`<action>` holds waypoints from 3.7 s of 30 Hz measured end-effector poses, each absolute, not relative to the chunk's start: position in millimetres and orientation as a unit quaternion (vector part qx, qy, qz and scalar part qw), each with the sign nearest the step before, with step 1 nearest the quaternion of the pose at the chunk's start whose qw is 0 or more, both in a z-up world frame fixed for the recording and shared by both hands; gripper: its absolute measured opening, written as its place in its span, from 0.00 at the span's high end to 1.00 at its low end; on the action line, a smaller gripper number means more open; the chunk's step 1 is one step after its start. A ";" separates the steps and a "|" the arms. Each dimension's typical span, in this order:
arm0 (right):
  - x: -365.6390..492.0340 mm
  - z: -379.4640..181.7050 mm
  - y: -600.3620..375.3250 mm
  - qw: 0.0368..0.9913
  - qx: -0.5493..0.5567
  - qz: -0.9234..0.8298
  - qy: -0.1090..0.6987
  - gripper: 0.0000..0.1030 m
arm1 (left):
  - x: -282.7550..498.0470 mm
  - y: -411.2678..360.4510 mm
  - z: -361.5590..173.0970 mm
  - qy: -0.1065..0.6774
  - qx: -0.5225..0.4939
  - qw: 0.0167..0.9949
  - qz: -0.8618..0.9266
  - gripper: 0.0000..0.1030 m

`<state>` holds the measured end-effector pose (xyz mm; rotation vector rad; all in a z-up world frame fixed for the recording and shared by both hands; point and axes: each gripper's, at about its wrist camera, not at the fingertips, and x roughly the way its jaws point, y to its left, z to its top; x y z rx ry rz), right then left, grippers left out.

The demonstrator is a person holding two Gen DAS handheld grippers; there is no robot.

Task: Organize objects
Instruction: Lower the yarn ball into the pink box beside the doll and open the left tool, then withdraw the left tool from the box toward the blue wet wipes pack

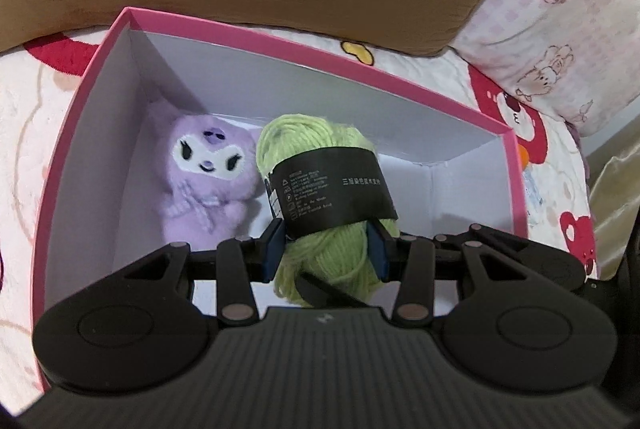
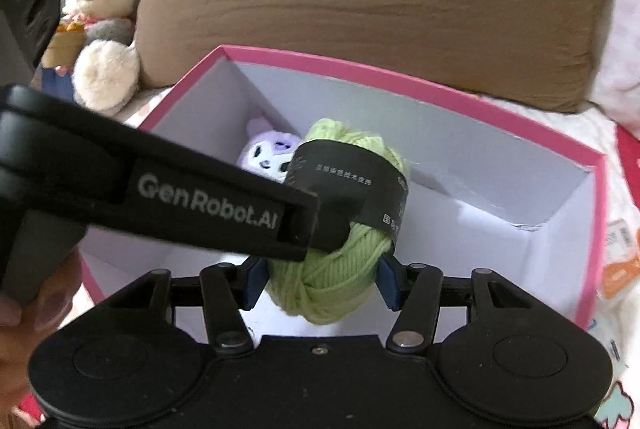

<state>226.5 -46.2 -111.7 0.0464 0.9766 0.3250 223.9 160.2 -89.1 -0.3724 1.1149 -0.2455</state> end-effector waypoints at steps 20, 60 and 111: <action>221.1 -116.6 -32.1 0.869 -0.005 0.177 0.462 0.59 | 236.1 160.6 -87.7 0.532 -0.130 0.834 -0.069 0.64; 84.2 6.2 -100.0 0.889 -0.022 0.196 0.413 0.46 | 92.2 121.8 34.2 0.518 -0.042 0.849 -0.099 0.46; -19.5 -40.5 -248.6 0.937 0.021 0.112 0.330 0.14 | 85.2 -78.8 11.4 0.521 -0.037 0.824 -0.219 0.16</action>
